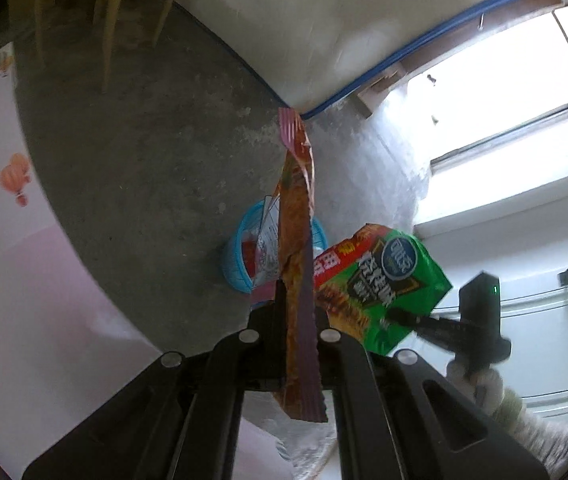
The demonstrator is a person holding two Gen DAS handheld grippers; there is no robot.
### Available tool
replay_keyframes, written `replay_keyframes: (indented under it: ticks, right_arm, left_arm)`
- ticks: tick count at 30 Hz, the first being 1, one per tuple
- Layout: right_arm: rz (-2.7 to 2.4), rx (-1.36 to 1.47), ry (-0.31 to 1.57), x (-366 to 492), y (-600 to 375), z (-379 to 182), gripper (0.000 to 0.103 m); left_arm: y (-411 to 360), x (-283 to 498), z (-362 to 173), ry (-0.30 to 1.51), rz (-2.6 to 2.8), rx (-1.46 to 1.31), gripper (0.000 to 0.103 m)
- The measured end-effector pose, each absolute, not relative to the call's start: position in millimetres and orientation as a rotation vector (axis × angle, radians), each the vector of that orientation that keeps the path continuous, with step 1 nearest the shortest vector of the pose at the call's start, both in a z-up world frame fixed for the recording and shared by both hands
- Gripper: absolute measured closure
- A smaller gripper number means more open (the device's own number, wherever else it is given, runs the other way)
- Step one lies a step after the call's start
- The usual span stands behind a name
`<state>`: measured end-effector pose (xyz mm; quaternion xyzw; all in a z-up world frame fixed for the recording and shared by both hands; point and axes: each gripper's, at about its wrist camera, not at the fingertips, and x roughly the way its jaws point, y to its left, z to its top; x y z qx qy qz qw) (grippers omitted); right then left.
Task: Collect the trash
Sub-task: 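Carry both bags over the wastebasket and open both grippers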
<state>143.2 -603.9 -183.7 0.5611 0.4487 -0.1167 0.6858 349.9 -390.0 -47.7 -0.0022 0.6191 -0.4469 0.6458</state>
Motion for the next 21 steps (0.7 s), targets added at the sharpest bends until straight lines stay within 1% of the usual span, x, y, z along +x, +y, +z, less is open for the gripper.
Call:
replay_keyframes:
  ticks: [4,7,8,9,10,11,13,14,16,21]
  right_arm:
    - [-0.339,1.215,1.094,159,-636,-235,0.102]
    - [-0.415,1.161,1.197,172,-643,-279,0.101]
    - [-0.445,1.149,1.233,177,-644,-293,0.096]
    - [-0.480,1.144,1.259,180,-647,-305,0.095]
    - [-0.504,1.148,1.270,180,-649,-312,0.089]
    - [-0.527,1.164,1.273,181,-651,-318,0.080]
    - [-0.572,1.191,1.243,176,-654,-320,0.073]
    - [-0.578,1.197,1.230,175,-656,-319,0.065]
    - [-0.587,1.220,1.178,172,-668,-311,0.053]
    - [-0.595,1.272,1.086,149,-682,-296,0.052]
  left_arm:
    - [-417,344,-65,1.425,-1.009,0.024,0.102]
    - [-435,340,-76,1.433,-1.011,0.055,0.102]
    - [-441,339,-78,1.435,-1.011,0.063,0.102]
    - [-448,336,-81,1.439,-1.008,0.075,0.102]
    - [-454,332,-82,1.443,-1.007,0.086,0.102]
    - [-459,330,-83,1.443,-1.009,0.093,0.102]
    - [-474,322,-86,1.450,-1.013,0.115,0.102]
    - [-482,317,-87,1.450,-1.020,0.131,0.102]
    - [-492,310,-89,1.442,-1.032,0.159,0.102]
    - [-540,289,-100,1.408,-1.043,0.271,0.101]
